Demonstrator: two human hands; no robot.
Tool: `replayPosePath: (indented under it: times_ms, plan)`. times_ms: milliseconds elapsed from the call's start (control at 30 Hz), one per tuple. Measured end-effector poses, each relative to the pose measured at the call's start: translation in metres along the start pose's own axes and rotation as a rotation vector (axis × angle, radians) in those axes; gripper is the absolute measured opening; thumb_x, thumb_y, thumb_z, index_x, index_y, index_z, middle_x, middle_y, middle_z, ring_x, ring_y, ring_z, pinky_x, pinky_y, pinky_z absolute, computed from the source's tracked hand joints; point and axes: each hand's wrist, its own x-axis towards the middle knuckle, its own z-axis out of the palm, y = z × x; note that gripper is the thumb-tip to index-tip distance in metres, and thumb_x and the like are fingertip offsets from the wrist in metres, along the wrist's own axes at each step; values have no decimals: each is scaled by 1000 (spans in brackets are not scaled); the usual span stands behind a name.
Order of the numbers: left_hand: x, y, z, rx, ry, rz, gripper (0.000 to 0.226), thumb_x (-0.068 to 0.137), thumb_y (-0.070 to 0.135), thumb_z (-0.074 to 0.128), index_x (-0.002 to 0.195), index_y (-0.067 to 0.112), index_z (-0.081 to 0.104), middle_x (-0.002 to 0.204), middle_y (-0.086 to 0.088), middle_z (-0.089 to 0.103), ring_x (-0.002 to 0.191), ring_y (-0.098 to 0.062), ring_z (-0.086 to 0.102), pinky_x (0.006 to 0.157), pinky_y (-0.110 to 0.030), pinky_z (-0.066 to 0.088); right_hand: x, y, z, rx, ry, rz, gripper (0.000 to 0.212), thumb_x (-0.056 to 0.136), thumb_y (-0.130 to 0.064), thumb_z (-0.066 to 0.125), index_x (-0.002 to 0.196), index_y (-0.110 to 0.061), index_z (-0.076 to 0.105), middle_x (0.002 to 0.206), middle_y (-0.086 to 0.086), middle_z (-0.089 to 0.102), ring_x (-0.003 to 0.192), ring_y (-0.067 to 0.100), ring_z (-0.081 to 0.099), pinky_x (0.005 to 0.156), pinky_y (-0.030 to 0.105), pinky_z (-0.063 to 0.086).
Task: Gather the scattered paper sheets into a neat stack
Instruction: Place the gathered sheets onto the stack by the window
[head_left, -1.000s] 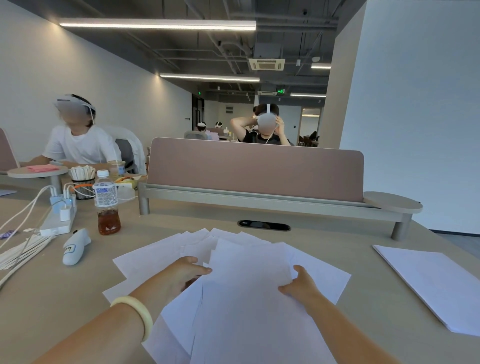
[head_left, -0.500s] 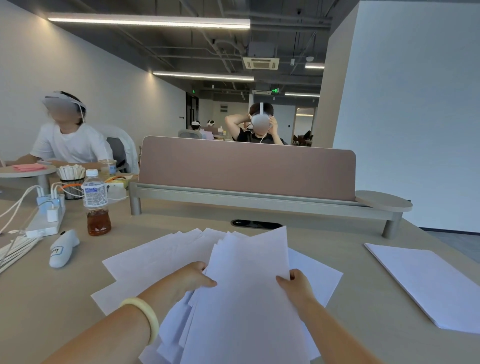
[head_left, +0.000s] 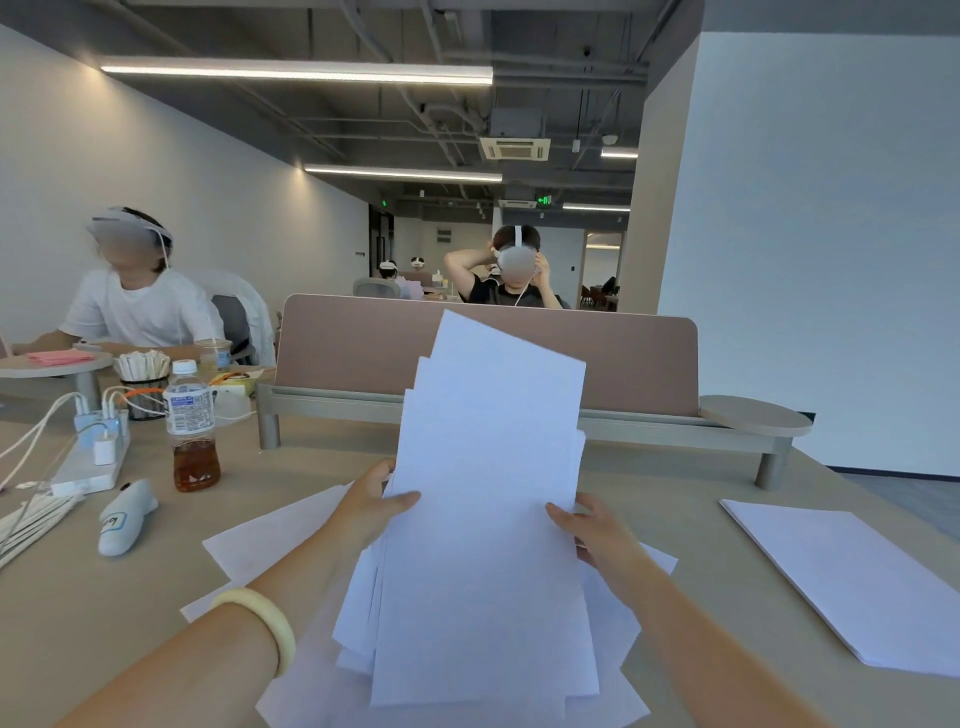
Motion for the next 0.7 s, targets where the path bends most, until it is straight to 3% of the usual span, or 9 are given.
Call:
replayPosePath:
  times_ms: [100, 167, 200, 267, 333, 467, 633, 700]
  plan:
    - [-6, 17, 2, -66, 33, 75, 32, 89, -1, 58, 120, 4, 51, 114, -7, 61, 94, -21, 61, 66, -14, 53, -4, -27, 8, -14, 25, -110, 17, 85, -20, 68, 101, -16, 63, 104, 3, 72, 88, 21, 68, 77, 32, 52]
    - [-7, 28, 2, -94, 78, 139, 26, 90, 3, 58, 116, 7, 54, 105, -2, 64, 89, -17, 62, 59, -8, 51, -4, -41, 10, -18, 116, -169, 7, 88, -15, 64, 92, -17, 58, 102, 4, 69, 82, 20, 65, 63, 27, 50]
    - [-8, 34, 2, -92, 100, 173, 22, 91, 5, 58, 112, 10, 55, 101, 3, 65, 88, -15, 62, 58, -6, 50, -5, -50, 11, -8, 135, -205, 7, 88, -14, 62, 94, -15, 58, 103, 5, 69, 86, 22, 66, 66, 31, 53]
    - [-9, 47, 1, -102, 123, 222, 19, 92, 10, 58, 111, 15, 57, 98, 10, 65, 89, -12, 63, 63, -9, 50, -8, -66, 14, 17, 136, -268, 14, 89, -13, 60, 103, -13, 58, 107, 7, 69, 97, 28, 67, 86, 46, 55]
    - [-9, 57, 1, -92, 137, 251, 20, 93, 15, 57, 112, 19, 58, 99, 16, 65, 90, -5, 63, 69, -14, 48, -13, -79, 17, 1, 134, -326, 14, 91, -13, 58, 105, -13, 56, 109, 6, 67, 100, 28, 66, 92, 47, 52]
    - [-15, 56, 4, -97, 122, 273, 25, 90, 16, 62, 114, 20, 61, 99, 18, 66, 88, 5, 63, 65, -5, 49, -21, -81, 24, 53, 88, -370, 28, 89, -15, 62, 116, -15, 53, 115, 2, 66, 101, 21, 65, 89, 41, 54]
    - [-23, 36, 11, -244, 222, 196, 40, 82, 13, 71, 116, 18, 52, 106, 4, 64, 89, -8, 63, 68, -18, 49, -22, -53, 34, 101, 98, -317, 62, 70, -29, 81, 123, -17, 50, 116, -2, 66, 104, 19, 65, 87, 36, 54]
    - [-24, 29, 14, -266, 223, 178, 37, 83, 12, 71, 114, 20, 53, 102, 5, 65, 88, -7, 63, 67, -17, 48, -22, -48, 37, 112, 82, -356, 57, 73, -21, 79, 124, -15, 54, 116, 2, 67, 104, 19, 66, 85, 32, 55]
